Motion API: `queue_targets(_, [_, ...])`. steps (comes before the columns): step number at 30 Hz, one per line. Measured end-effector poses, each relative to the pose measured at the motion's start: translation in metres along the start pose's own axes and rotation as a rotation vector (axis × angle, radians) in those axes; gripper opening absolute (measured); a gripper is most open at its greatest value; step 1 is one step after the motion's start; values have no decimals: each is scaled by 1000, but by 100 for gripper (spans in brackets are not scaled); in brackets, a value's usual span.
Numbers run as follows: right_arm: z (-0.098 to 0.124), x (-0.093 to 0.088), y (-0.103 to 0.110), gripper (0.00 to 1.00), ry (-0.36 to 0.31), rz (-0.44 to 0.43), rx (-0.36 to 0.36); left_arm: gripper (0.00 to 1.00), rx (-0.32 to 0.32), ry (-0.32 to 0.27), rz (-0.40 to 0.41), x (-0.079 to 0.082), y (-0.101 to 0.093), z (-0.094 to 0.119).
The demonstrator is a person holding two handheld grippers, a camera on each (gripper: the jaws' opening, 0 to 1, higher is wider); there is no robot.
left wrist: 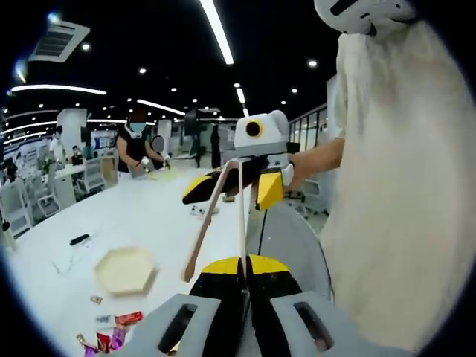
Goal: Place the target food into the container with the food tongs after gripping and lifting it, then release it inside without dropping or visibly crushing the food.
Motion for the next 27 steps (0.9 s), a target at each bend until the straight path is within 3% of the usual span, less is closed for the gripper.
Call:
queue_targets(12, [-8, -7, 16, 43, 122, 81, 108, 0, -82, 40, -57, 7, -8, 2])
queue_targets(27, [-13, -14, 23, 39, 162, 125, 151, 0, -120, 62, -83, 4, -12, -2])
Point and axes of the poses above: the point that each gripper's makers call its tool centre point, and the gripper's own axes: z roughly backward along the fingers, y roughly to its left, x roughly out of its top, the point moved 6 cm from there along z, roughly backward along the fingers, and after that the axes turned 2 degrees about z, right-handed, at the moved point
